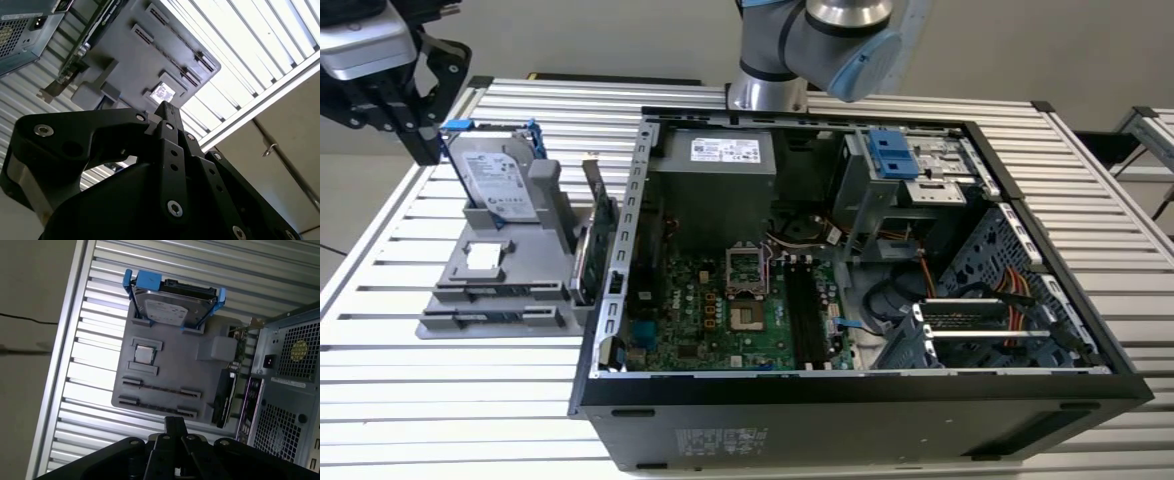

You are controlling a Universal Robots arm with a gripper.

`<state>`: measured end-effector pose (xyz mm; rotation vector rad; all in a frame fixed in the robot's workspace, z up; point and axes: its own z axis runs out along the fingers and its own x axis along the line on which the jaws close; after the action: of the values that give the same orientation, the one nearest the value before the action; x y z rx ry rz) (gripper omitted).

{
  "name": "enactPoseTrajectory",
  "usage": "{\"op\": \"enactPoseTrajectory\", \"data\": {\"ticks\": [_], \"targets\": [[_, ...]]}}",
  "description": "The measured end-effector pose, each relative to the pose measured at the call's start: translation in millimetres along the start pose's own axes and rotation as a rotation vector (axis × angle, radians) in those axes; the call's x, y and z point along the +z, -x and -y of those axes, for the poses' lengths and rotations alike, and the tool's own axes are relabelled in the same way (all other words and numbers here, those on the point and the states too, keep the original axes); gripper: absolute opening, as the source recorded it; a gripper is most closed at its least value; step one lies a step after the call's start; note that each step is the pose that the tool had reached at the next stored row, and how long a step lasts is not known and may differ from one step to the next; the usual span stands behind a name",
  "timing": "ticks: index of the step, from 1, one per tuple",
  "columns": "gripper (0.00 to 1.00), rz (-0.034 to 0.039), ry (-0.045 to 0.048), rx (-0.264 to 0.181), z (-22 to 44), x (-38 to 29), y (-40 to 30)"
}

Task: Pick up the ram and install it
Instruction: 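Pick up the ram and move it above insertion slot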

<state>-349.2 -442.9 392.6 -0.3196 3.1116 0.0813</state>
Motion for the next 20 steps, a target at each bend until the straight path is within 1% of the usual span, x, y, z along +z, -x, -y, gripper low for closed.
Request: {"op": "enactPoseTrajectory", "data": {"ticks": [7, 20], "targets": [[0.0, -0.0006, 0.0002, -0.013, 0.0, 0.0, 0.0], [0.0, -0.0032, 0.0011, -0.063, 0.0, 0.0, 0.0]]}}
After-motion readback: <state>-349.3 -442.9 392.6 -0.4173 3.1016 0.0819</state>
